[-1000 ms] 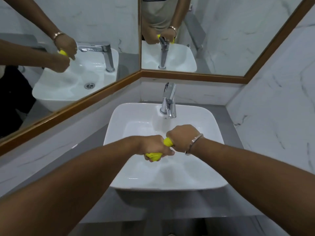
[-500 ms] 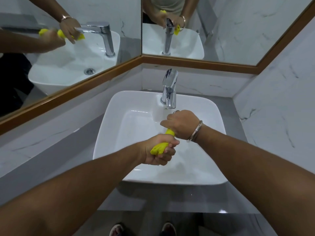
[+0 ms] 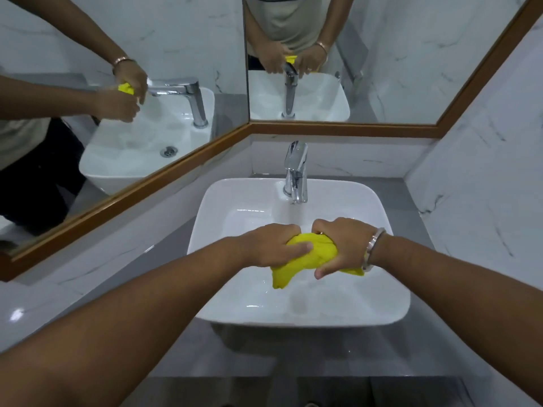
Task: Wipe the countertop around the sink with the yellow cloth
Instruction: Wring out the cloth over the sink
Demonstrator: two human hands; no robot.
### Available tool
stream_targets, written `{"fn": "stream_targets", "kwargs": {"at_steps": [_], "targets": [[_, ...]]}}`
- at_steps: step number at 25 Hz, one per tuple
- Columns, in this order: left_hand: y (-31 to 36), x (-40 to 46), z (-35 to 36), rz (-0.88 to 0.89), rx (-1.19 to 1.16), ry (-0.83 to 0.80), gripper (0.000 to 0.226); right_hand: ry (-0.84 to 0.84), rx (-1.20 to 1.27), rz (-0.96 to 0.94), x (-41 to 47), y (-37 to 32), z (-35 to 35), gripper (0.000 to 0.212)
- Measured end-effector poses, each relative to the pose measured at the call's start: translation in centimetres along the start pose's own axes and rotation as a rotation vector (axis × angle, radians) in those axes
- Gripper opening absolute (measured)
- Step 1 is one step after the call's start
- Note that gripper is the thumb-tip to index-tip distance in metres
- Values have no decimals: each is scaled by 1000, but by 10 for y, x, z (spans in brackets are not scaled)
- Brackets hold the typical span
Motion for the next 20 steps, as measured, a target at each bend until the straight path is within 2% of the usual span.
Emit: {"fn": "stream_targets", "kwargs": {"at_steps": [4, 6, 10, 13, 16, 20], "targets": [[-2, -2, -27, 92, -128, -2, 20, 104, 220, -125, -14, 4, -11, 46], [-1, -3, -37, 90, -151, 60, 20, 136, 269, -88, -16, 8, -13, 34], [11, -7, -57, 47, -155, 139, 28, 70, 218, 1, -18, 13, -26, 25], [24, -14, -72, 45, -88, 204, 25, 148, 207, 9, -20, 14, -49, 27], [36, -20, -86, 27, 81, 228, 22, 118, 159, -19, -27, 14, -71, 28], [41, -22, -89, -6, 27, 226, 20, 100, 6, 0, -33, 7, -84, 35]]}}
Point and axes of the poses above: each hand's wrist, its own x-axis towards the middle knuckle, its own z-axis out of the palm, y = z × x, the point moved 1 cm from there along x, towards the middle knuckle, and after that the axes turned 10 degrees about x, right-handed, at the moved point
